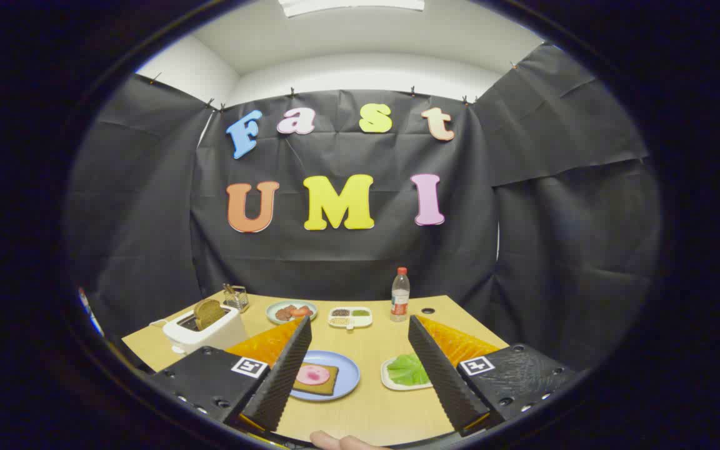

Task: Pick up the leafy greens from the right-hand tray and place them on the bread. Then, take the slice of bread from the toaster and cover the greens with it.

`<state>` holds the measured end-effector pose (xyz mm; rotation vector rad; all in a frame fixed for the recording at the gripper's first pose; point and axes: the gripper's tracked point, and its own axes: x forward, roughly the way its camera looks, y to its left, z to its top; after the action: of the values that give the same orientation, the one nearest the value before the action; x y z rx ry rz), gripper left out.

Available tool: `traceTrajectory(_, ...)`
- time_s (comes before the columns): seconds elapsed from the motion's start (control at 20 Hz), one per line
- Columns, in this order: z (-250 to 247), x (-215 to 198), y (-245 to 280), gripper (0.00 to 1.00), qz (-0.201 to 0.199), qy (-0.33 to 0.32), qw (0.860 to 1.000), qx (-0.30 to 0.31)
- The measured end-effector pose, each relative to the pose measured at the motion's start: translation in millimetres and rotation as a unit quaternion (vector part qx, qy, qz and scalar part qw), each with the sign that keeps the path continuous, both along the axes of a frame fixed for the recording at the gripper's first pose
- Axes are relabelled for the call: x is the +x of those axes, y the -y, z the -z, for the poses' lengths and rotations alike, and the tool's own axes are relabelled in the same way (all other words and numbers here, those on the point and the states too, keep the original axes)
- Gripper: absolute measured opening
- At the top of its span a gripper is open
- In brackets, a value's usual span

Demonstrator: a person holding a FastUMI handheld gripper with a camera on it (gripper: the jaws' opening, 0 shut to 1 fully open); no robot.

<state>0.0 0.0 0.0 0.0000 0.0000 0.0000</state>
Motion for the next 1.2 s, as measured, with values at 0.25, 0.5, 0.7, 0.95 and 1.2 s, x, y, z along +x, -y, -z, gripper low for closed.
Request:
traceTrajectory(0.25,1.3,1.5,-0.7,0.96,-0.004,-0.002,1.0,-0.012)
traceTrajectory(0.5,-11.4,-1.9,1.9,0.95,-0.004,0.023,1.0,-0.019)
traceTrajectory(0.7,-13.5,2.1,6.7,0.95,-0.004,0.031,0.999,-0.021)
traceTrajectory(0.95,-17.4,15.3,24.9,0.96,0.011,0.033,0.999,-0.021)
traceTrajectory(1.2,-12.8,45.9,58.4,0.96,0.038,0.017,0.999,-0.012)
